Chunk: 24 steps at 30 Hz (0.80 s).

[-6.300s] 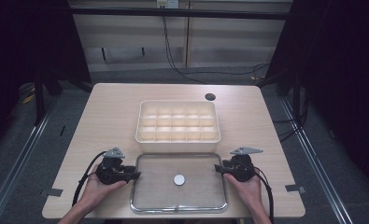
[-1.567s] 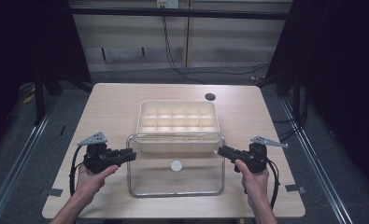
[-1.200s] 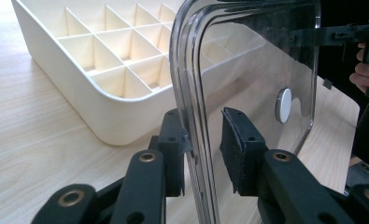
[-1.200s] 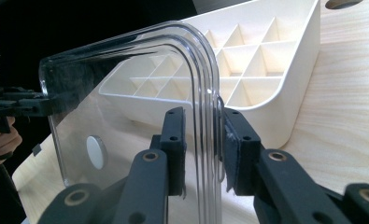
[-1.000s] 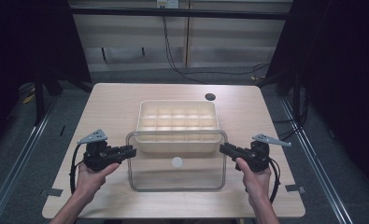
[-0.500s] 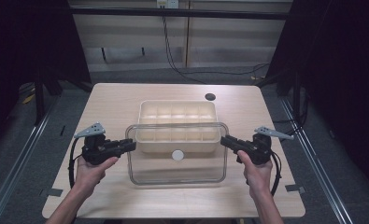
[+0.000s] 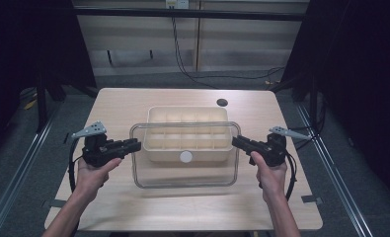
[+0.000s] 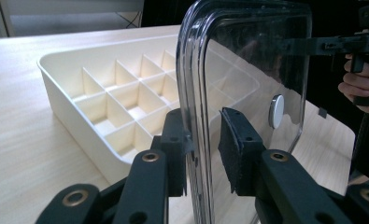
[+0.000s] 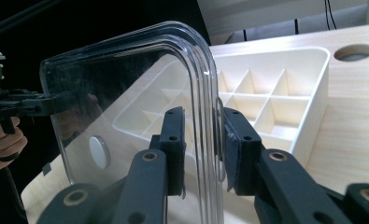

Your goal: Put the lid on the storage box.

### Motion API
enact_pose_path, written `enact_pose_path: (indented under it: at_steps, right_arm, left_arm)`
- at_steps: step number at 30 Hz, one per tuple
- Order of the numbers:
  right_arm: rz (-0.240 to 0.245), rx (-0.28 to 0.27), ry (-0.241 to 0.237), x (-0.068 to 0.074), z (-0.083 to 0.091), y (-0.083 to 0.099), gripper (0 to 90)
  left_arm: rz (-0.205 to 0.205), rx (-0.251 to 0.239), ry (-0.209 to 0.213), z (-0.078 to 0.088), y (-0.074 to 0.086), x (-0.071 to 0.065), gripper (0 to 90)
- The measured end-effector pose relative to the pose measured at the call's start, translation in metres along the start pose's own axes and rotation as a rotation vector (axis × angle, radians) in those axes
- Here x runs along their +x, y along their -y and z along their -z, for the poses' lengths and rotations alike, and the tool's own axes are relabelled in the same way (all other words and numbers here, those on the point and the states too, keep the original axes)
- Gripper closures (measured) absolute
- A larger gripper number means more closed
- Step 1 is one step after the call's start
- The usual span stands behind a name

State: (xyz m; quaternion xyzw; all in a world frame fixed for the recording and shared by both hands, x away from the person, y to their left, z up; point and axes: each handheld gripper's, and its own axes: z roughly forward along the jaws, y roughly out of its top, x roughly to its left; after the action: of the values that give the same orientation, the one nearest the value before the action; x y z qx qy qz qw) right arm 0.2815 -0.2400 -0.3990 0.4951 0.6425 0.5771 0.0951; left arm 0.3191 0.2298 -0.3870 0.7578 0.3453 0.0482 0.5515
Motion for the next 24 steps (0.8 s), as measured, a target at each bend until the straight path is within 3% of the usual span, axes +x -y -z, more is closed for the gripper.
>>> enact_pose_path:
  at_steps: [6,9,24]
  right_arm:
    - [0.001,-0.018,0.000,-0.001,-0.004,-0.010,71.6]
    - [0.003,-0.025,0.000,0.000,-0.006,-0.015,71.7]
    - [0.015,-0.036,0.010,0.001,-0.010,-0.034,71.2]
  left_arm:
    - [-0.009,-0.024,-0.010,0.000,-0.011,0.001,72.3]
    - [0.006,-0.032,-0.016,-0.002,-0.015,0.006,72.1]
    - [-0.012,-0.038,-0.025,-0.003,-0.037,0.010,71.8]
